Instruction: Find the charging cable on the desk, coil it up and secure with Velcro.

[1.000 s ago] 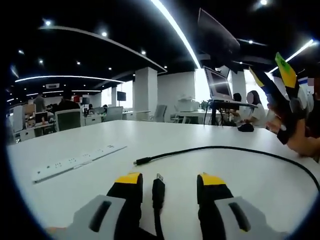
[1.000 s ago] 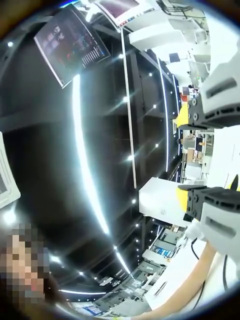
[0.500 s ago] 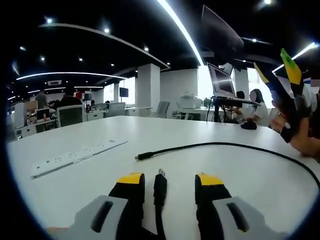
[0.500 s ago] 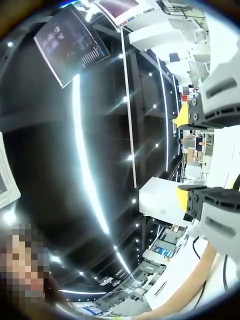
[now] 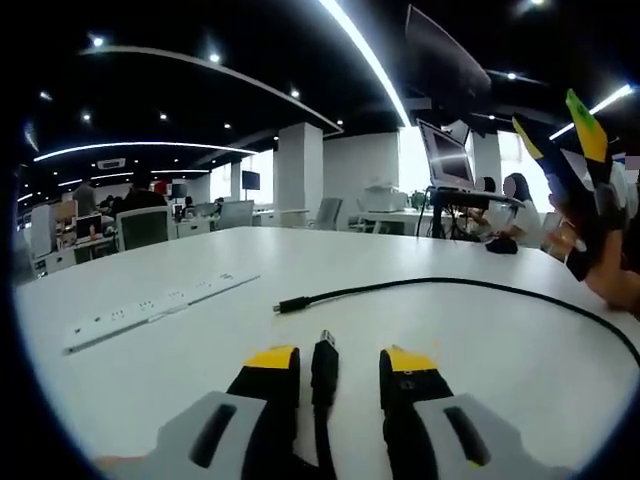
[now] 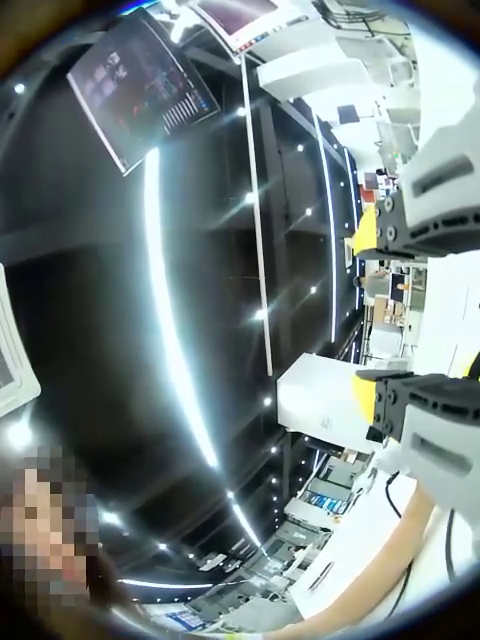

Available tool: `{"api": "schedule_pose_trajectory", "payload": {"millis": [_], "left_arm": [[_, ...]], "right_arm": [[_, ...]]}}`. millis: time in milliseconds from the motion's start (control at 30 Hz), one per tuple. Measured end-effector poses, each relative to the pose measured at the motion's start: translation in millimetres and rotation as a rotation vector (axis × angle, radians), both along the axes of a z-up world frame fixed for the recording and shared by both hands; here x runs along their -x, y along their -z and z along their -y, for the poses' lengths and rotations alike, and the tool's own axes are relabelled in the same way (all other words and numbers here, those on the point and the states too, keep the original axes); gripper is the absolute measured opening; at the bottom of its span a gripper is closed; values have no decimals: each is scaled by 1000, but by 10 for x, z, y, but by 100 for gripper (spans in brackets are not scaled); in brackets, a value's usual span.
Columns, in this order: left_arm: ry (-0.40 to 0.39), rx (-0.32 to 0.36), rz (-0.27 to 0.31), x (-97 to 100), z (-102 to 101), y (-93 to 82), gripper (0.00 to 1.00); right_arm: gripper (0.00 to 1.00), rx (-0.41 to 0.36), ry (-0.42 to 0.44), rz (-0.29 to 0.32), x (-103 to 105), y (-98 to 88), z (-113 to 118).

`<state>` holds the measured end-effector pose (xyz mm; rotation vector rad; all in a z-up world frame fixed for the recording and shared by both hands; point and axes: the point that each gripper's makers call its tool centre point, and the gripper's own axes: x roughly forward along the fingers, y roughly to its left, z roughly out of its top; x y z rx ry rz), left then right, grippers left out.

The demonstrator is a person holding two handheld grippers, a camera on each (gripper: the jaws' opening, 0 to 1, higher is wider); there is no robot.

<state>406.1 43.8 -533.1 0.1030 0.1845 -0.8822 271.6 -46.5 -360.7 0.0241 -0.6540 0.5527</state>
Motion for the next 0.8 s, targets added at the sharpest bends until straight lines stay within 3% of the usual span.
{"api": "schedule_pose_trajectory", "payload": {"millis": [200, 367, 800], "left_arm": [[-12, -6, -7, 10, -4, 7, 23], [-9, -16, -1, 17, -5, 4, 12], [29, -27, 16, 76, 46, -7, 12]], "right_arm": [[45, 2, 0, 0, -1, 1, -3], [45, 3, 2, -1, -3, 3, -2], [45, 2, 2, 0, -5, -3, 0]]}}
